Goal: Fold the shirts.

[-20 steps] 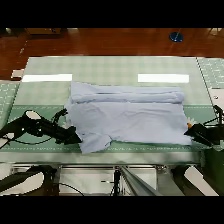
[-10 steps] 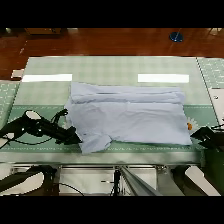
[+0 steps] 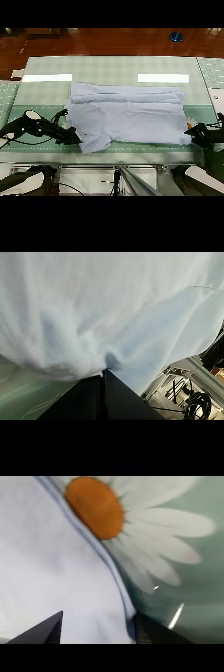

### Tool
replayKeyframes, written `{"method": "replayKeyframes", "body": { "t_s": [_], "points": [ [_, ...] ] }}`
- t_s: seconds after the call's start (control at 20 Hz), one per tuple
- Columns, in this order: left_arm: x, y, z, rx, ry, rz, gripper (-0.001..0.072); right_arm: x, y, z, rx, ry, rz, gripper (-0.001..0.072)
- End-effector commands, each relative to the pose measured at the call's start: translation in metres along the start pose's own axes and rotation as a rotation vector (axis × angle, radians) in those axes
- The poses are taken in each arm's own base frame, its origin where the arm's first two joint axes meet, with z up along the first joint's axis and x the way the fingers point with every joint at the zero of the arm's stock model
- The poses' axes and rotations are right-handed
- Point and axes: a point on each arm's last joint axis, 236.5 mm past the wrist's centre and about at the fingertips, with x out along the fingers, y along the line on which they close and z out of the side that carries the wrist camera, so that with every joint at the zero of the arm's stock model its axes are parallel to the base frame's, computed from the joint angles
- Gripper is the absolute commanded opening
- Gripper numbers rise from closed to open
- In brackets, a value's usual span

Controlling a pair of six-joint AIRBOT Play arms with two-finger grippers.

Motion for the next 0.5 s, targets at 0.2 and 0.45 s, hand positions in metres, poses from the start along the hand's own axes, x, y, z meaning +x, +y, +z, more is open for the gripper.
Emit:
{"method": "replayKeyframes", "body": {
  "t_s": [0.2, 0.45],
  "points": [
    [0.000, -0.001, -0.003, 0.000, 0.012, -0.006, 0.0025, 0.025, 0.001, 0.019, -0.042, -0.017, -0.083, 0.0071],
    [-0.017, -0.020, 0.012, 0.087, -0.048, -0.016, 0.0022, -0.005, 0.022, 0.013, -0.135, -0.053, -0.074, 0.0029]
  ]
}}
